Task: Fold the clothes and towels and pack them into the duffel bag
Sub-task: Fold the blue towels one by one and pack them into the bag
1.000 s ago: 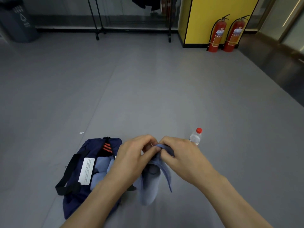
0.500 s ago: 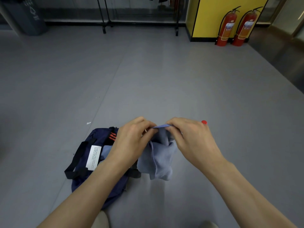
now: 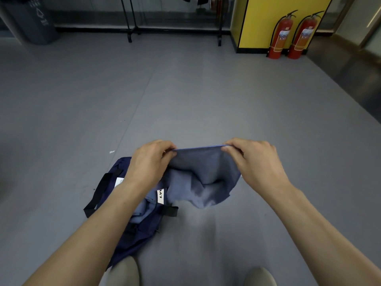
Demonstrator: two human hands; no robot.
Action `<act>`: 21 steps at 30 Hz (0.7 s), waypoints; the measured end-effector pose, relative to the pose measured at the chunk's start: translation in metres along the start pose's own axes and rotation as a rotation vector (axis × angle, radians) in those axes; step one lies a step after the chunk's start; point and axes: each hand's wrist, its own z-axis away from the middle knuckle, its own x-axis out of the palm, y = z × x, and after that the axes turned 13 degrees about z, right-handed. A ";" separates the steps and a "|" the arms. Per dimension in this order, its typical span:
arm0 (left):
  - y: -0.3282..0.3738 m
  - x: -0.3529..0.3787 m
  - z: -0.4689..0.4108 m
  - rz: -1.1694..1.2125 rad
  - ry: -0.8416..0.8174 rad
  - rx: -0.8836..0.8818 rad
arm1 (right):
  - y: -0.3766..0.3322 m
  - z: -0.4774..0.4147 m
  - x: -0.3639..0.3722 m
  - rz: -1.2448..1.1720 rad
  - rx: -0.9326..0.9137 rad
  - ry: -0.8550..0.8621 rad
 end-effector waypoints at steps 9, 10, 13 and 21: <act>-0.018 -0.018 -0.003 -0.047 0.093 -0.052 | 0.024 -0.002 -0.004 0.042 0.050 0.066; -0.019 -0.021 -0.003 -0.040 0.099 -0.062 | 0.027 -0.002 -0.004 0.045 0.065 0.050; -0.019 -0.029 -0.002 -0.003 0.106 -0.035 | 0.035 0.002 0.000 0.080 0.090 -0.036; -0.032 -0.033 0.005 -0.026 0.074 -0.142 | 0.051 0.022 0.005 0.116 0.120 -0.119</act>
